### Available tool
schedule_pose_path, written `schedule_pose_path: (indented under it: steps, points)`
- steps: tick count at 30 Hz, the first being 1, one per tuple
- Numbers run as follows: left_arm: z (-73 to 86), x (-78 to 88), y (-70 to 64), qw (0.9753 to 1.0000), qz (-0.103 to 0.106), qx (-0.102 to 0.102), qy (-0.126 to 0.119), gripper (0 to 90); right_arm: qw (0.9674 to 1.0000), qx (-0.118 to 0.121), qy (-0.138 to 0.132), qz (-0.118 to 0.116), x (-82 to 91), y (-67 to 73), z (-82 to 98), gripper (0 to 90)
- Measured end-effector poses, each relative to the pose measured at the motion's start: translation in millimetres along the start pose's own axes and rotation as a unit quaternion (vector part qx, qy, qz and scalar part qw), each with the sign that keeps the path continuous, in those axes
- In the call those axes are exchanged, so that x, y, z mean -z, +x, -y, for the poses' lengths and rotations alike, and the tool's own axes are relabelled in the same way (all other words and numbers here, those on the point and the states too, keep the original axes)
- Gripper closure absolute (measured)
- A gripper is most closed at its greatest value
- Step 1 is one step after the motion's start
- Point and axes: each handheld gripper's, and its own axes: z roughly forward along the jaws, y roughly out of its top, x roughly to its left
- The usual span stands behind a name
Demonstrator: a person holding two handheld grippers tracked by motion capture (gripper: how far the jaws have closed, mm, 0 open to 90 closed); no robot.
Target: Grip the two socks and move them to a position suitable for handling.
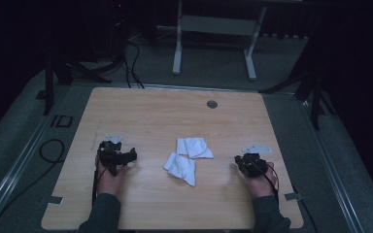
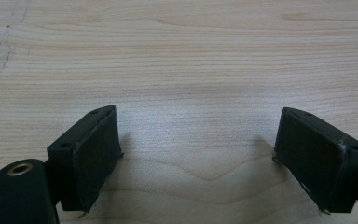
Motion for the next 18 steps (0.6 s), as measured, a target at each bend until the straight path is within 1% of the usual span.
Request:
schedule_pose_path:
  steps: [3, 6, 9, 10, 11, 12, 15, 16, 17, 18]
  points:
    - [0.0, 0.0, 0.0, 1.0000, 0.000, 0.000, 0.000, 13.9, 0.9998, 0.015, 0.002, -0.009, 0.0, 11.8, -2.6, 87.1]
    - [0.0, 0.0, 0.0, 1.0000, 0.000, 0.000, 0.000, 13.9, 0.9994, 0.025, -0.001, -0.023, 1.5, 22.4, -5.3, 88.0]
    - [0.0, 0.1, 0.1, 1.0000, 0.000, 0.000, 0.001, 13.9, 0.9986, 0.035, -0.001, -0.040, 2.2, 36.2, -8.4, 88.8]
    - [0.0, 0.1, 0.1, 1.0000, 0.000, 0.000, 0.001, 13.9, 0.9986, 0.035, -0.001, -0.040, 2.2, 36.2, -8.4, 88.8]
    - [0.0, 0.1, 0.0, 1.0000, 0.000, 0.000, 0.000, 13.9, 0.9981, 0.040, -0.001, -0.046, 2.0, 41.3, -9.3, 88.8]
    - [0.0, 0.1, 0.0, 1.0000, 0.000, 0.000, 0.000, 13.9, 0.9970, 0.051, 0.000, -0.059, 1.5, 53.3, -11.7, 88.7]
    - [0.0, 0.1, 0.0, 1.0000, 0.000, 0.000, 0.000, 13.9, 0.9947, 0.067, -0.002, -0.078, 1.0, 69.3, -15.8, 87.7]
    - [0.0, 0.1, 0.0, 1.0000, 0.000, 0.000, 0.000, 13.9, 0.9947, 0.067, -0.002, -0.078, 1.0, 69.3, -15.8, 87.7]
    - [0.0, 0.1, 0.1, 1.0000, 0.000, 0.000, 0.000, 13.9, 0.9922, 0.081, -0.004, -0.095, 0.9, 82.8, -19.6, 87.6]
    - [0.0, 0.1, 0.1, 1.0000, 0.000, 0.000, 0.000, 13.8, 0.9916, 0.083, -0.004, -0.099, 0.6, 86.5, -20.8, 87.6]
